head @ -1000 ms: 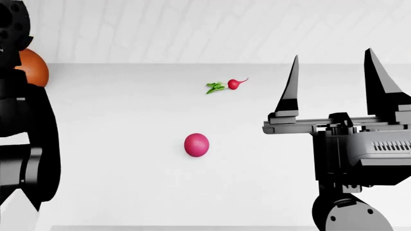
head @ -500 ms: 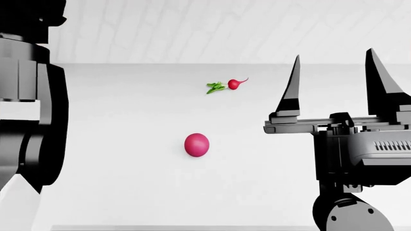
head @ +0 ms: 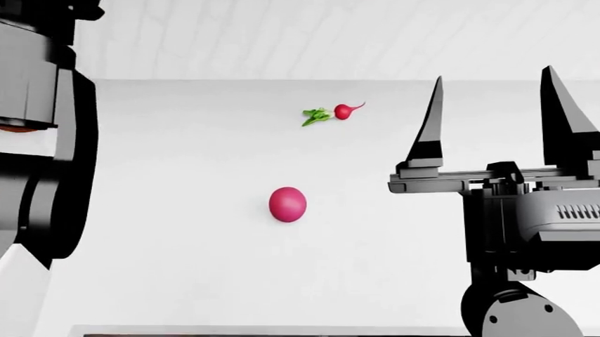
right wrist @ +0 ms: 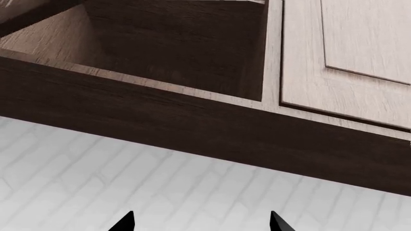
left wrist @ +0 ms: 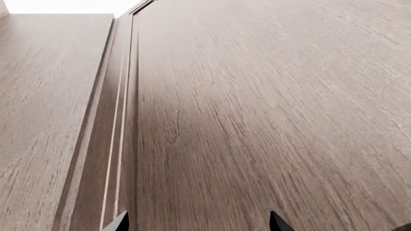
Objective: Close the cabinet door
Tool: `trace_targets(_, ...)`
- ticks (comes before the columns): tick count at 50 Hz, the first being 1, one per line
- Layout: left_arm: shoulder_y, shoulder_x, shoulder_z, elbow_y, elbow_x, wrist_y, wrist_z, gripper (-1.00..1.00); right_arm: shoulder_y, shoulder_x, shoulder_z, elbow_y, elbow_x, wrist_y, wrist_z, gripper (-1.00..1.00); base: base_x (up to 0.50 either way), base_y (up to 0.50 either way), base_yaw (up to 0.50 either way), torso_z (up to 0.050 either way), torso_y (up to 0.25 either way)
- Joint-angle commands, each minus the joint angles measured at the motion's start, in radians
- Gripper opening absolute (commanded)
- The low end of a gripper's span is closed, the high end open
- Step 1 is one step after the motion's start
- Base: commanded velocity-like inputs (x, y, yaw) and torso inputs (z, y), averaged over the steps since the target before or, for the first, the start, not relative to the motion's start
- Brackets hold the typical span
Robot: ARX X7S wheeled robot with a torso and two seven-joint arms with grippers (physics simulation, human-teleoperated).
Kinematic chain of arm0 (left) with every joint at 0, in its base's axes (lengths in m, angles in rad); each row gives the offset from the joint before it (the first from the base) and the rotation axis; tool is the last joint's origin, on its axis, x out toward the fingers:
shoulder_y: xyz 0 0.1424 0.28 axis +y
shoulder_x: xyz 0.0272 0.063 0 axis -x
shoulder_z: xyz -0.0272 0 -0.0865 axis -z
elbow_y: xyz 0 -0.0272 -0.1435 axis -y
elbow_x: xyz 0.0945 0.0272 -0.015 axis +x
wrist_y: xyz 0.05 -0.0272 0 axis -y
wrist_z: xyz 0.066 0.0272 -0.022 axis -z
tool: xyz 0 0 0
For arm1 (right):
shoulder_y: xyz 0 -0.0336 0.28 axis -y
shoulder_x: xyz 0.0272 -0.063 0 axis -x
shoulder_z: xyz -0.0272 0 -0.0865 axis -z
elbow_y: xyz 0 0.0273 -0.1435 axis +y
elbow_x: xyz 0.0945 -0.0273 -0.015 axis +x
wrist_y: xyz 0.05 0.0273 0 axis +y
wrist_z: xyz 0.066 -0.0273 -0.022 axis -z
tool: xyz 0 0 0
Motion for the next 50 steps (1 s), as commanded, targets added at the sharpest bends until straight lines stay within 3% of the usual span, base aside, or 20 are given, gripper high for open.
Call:
trace_targets(1, 0.012, 0.093, 0.288, -0.357, 0.052, 0.168, 0.049, 1.0, 0.007, 0.005, 0.001, -0.015, 0.006, 0.017, 0.001, 1.0, 0.0, 0.0, 0.0, 0.036, -0.182)
trace_targets(3, -0.016, 0.093, 0.421, -0.351, -0.056, 0.145, 0.019, 1.0, 0.007, 0.006, -0.001, -0.018, 0.006, 0.017, 0.001, 1.0, 0.0, 0.0, 0.0, 0.035, -0.182)
trace_targets(5, -0.015, 0.093, 0.459, -0.357, -0.094, 0.141, 0.009, 1.0, 0.007, 0.007, 0.0, -0.02, 0.006, 0.019, 0.002, 1.0, 0.0, 0.0, 0.0, 0.035, -0.182)
trace_targets(11, 0.036, 0.09, 0.354, -0.358, 0.064, 0.168, 0.039, 1.0, 0.005, 0.008, -0.001, -0.016, 0.006, 0.009, 0.006, 1.0, 0.0, 0.0, 0.0, 0.035, -0.182)
trace_targets(18, 0.033, 0.09, 0.322, -0.358, 0.174, 0.148, 0.019, 1.0, 0.006, 0.008, -0.003, -0.002, 0.009, -0.003, 0.008, 1.0, 0.0, 0.0, 0.0, 0.035, -0.182)
trace_targets(50, 0.033, 0.072, 0.412, -0.358, 0.234, 0.084, -0.007, 1.0, -0.008, 0.018, -0.007, -0.019, 0.009, -0.006, 0.025, 1.0, 0.0, 0.0, 0.0, 0.035, -0.183)
